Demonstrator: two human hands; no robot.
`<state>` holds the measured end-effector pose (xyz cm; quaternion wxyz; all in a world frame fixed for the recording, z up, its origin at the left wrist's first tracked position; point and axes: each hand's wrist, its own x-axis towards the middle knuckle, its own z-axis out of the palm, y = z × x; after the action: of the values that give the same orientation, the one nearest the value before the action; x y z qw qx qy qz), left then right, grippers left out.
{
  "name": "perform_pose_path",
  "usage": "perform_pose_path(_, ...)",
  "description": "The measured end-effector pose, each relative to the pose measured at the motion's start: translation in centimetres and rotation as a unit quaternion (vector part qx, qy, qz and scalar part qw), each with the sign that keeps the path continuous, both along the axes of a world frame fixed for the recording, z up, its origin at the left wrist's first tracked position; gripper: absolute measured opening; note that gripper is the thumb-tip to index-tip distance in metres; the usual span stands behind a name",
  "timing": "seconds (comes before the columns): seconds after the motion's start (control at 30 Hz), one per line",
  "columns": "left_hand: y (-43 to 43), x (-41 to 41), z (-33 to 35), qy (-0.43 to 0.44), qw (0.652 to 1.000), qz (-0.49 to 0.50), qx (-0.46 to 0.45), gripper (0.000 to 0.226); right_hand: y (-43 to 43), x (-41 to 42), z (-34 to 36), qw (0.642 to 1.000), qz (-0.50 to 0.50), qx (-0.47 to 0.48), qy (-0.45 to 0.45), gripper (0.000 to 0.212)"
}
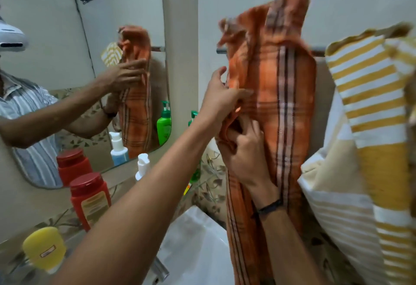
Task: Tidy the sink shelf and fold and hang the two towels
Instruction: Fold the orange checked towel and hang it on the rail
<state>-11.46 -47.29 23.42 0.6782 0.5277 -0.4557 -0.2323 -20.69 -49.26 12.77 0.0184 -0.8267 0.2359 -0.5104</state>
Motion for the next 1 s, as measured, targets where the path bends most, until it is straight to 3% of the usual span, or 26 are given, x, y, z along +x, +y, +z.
perform_pose_path(0.1, 0.2, -0.5, -1.6, 0.065, 0.997, -0.04, 0.005, 0.012, 0.0, -1.0, -0.8, 0.997, 0.067, 0.048, 0.008, 0.022)
perform_pose_path(0.13, 0.8, -0.9, -2.1, 0.088, 0.993, -0.076, 0.023, 0.009, 0.1, -1.6, -1.1, 0.991, 0.118, 0.062, -0.021, 0.029)
perform_pose_path(0.2, 1.3, -1.2, -3.3, 0.116, 0.989, -0.086, 0.016, 0.024, 0.6, -2.9, -2.0, 0.981, 0.151, 0.049, -0.112, 0.03)
perform_pose_path(0.33, 2.0, -2.4, -4.6, 0.192, 0.972, -0.129, -0.052, 0.023, 1.9, -4.3, -3.6, 0.95, 0.047, 0.036, -0.307, 0.013)
perform_pose_path(0.4, 2.6, -2.7, -5.5, 0.168, 0.976, -0.119, -0.076, 0.016, 2.0, -4.1, -3.8, 0.938, 0.002, 0.058, -0.342, 0.03)
perform_pose_path(0.5, 3.6, -2.9, -7.6, 0.093, 0.988, -0.103, -0.069, 0.019, 2.2, -3.7, -3.8, 0.947, -0.035, 0.098, -0.305, 0.071)
perform_pose_path(0.57, 5.1, -3.2, -8.7, 0.076, 0.991, -0.091, -0.058, 0.027, 2.7, -3.7, -3.5, 0.949, 0.002, 0.162, -0.27, 0.081)
perform_pose_path(0.8, 9.5, -3.3, -11.2, 0.03, 0.993, -0.117, 0.004, 0.04, 6.3, -3.4, -2.2, 0.949, 0.089, 0.195, -0.232, 0.072)
perform_pose_path(1.0, 12.2, -3.9, -10.6, 0.1, 0.982, -0.152, -0.043, 0.029, 9.7, -4.5, -1.0, 0.923, 0.136, 0.237, -0.269, 0.053)
